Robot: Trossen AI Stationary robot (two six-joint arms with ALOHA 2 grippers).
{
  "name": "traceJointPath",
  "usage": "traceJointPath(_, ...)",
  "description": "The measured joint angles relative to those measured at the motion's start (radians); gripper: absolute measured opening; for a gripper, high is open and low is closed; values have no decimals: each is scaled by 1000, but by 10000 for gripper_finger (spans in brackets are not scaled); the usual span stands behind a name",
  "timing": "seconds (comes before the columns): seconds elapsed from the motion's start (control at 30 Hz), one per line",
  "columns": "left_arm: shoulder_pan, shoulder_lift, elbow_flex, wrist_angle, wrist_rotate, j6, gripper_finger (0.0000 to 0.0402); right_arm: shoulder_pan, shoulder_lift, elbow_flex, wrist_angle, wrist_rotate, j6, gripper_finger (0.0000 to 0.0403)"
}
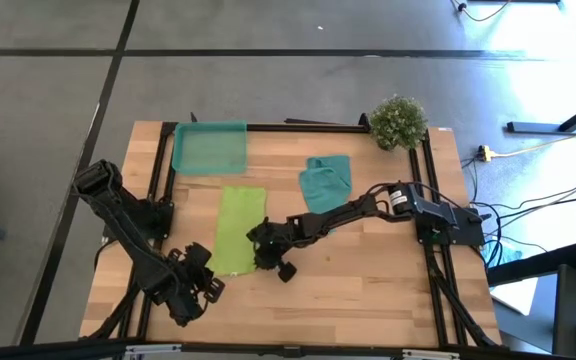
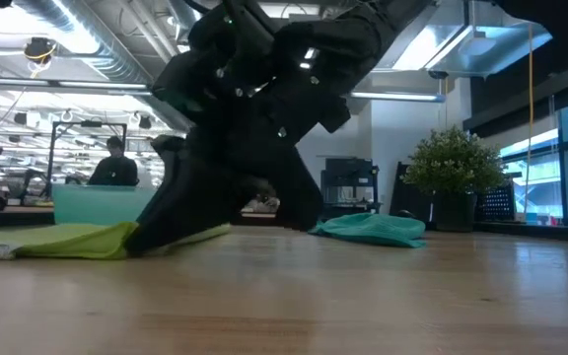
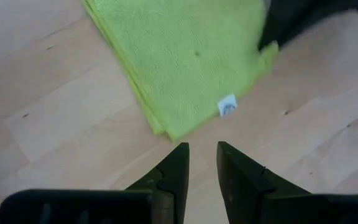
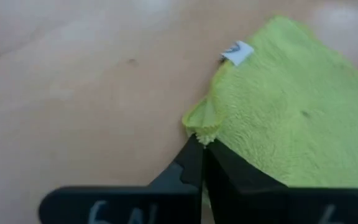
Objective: Roll microfiber towels into tight, uniform cylinder then place into a basket
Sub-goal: Roll the green microfiber cloth
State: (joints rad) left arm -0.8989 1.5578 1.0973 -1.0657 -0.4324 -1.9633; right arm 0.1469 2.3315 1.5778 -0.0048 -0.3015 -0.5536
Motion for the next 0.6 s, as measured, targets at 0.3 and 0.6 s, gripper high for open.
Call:
traceJointPath(0.3, -2, 0, 0, -3, 5, 9, 78, -45, -20, 149, -145, -113, 123, 5)
traceJointPath(0.6, -4, 0, 0, -5, 8, 10, 78, -133, -22, 308, -297, -114, 290, 3)
